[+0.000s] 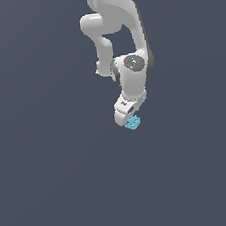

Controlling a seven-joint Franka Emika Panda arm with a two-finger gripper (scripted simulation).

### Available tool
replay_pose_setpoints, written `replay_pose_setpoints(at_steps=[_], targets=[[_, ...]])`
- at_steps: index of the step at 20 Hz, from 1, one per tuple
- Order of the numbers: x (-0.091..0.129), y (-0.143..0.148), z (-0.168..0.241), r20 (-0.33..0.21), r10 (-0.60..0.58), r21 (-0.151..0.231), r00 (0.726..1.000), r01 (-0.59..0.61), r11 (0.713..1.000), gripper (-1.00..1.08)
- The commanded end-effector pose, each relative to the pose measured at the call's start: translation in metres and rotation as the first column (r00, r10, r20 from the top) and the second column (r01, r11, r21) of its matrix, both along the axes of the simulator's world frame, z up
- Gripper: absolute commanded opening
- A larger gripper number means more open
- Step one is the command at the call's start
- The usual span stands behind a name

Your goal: Pick up the object and move it to a goal position.

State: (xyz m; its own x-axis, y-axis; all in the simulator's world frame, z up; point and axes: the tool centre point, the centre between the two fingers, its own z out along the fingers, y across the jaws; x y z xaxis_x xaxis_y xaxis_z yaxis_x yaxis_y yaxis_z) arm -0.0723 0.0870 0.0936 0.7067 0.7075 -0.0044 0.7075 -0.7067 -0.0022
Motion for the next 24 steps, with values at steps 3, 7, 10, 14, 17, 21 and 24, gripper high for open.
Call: replay_pose_setpoints(at_steps=[3, 7, 10, 14, 17, 21, 24], targets=[[-0.005, 0.006, -0.003, 0.004, 0.053, 0.001, 0.999, -0.053, 0.999, 1.00], [-0.006, 0.007, -0.004, 0.004, 0.057, 0.001, 0.998, -0.057, 0.998, 1.00], [-0.006, 0.007, -0.007, 0.004, 0.057, 0.002, 0.998, -0.057, 0.998, 1.00], [-0.006, 0.007, -0.020, 0.004, 0.059, 0.002, 0.998, -0.059, 0.998, 1.00], [-0.007, 0.007, -0.035, 0.004, 0.061, 0.002, 0.998, -0.061, 0.998, 1.00], [-0.007, 0.007, -0.049, 0.004, 0.063, 0.002, 0.998, -0.063, 0.998, 1.00], [-0.007, 0.007, -0.054, 0.005, 0.063, 0.002, 0.998, -0.063, 0.998, 1.00]])
